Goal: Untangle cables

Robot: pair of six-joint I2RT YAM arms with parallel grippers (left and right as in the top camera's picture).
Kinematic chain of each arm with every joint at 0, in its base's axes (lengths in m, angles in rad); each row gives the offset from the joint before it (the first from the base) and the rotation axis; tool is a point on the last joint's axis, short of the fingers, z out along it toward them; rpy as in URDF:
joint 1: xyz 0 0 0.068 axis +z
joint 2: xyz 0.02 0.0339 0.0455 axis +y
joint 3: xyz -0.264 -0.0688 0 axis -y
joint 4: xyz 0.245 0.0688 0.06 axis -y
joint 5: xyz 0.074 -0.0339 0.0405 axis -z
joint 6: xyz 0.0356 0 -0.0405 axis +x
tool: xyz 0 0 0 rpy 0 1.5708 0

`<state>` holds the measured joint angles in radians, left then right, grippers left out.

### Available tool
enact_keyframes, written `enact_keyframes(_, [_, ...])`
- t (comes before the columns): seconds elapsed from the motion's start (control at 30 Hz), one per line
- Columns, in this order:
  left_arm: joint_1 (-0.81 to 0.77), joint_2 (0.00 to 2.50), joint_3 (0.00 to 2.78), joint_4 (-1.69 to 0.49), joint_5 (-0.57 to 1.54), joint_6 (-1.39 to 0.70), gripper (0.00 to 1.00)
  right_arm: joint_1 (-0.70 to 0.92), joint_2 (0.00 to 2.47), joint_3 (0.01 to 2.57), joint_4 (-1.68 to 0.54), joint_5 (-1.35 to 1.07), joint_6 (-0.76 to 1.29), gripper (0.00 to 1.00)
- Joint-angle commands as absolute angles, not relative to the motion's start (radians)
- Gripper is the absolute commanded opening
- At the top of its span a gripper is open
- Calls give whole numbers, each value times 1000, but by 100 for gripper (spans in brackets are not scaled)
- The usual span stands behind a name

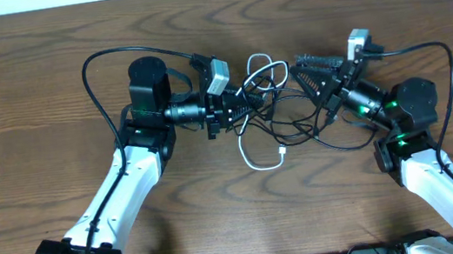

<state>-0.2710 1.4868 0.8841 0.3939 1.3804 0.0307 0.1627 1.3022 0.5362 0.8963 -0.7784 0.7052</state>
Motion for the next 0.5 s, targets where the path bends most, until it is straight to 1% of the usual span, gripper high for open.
enact_keyframes(0.0, [-269, 1475, 883, 411, 1429, 41, 7, 159, 1300, 544, 831, -796, 675, 33])
enact_keyframes(0.13, [-269, 1475, 883, 451, 1430, 38, 7, 159, 1300, 544, 739, -796, 632, 31])
enact_keyframes(0.27, [-269, 1475, 883, 524, 1429, -21, 7, 164, 1300, 544, 657, -796, 626, 28])
enact_keyframes(0.37, [-270, 1475, 883, 552, 1429, -24, 8, 187, 1301, 544, 633, -796, 625, 24])
enact_keyframes(0.47, [-270, 1475, 883, 569, 1429, -23, 8, 234, 1301, 544, 631, -796, 612, 23])
